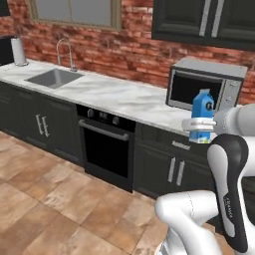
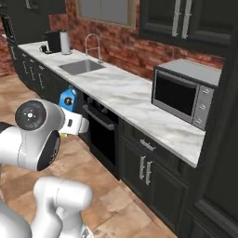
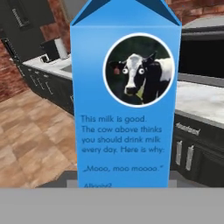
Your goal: Take a sugar cube from the saucer and place it inside the coffee. Then, grab milk from the fridge and place it next to the coffee on the counter to sweeten the coffee.
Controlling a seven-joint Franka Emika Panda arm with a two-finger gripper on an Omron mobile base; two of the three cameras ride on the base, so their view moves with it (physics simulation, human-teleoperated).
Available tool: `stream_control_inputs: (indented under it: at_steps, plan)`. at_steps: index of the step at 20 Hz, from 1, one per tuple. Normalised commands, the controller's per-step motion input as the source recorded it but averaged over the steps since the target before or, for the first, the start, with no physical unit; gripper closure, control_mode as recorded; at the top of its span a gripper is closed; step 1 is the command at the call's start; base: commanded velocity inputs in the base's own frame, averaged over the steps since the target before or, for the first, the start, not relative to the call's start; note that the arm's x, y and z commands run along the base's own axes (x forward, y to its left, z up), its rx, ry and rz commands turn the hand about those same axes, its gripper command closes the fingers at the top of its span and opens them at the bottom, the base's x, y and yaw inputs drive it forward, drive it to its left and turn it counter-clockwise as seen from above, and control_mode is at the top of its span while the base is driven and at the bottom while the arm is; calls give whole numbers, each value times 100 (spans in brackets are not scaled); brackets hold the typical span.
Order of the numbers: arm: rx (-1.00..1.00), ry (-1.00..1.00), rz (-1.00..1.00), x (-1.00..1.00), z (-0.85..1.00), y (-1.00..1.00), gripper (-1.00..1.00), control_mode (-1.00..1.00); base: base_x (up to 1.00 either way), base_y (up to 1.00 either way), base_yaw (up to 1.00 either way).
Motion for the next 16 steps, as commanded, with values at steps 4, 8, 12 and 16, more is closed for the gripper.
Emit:
stream_control_inputs:
  at_steps: [4, 8, 12, 16]
  plan:
    - [0, 0, 0, 0, 0, 0, 100, 100, 100, 99, 5]
    - [0, 0, 0, 0, 0, 0, 100, 100, 100, 97, 0]
    - [0, 0, 0, 0, 0, 0, 100, 100, 100, 85, 0]
    - [0, 0, 0, 0, 0, 0, 100, 100, 100, 8, 4]
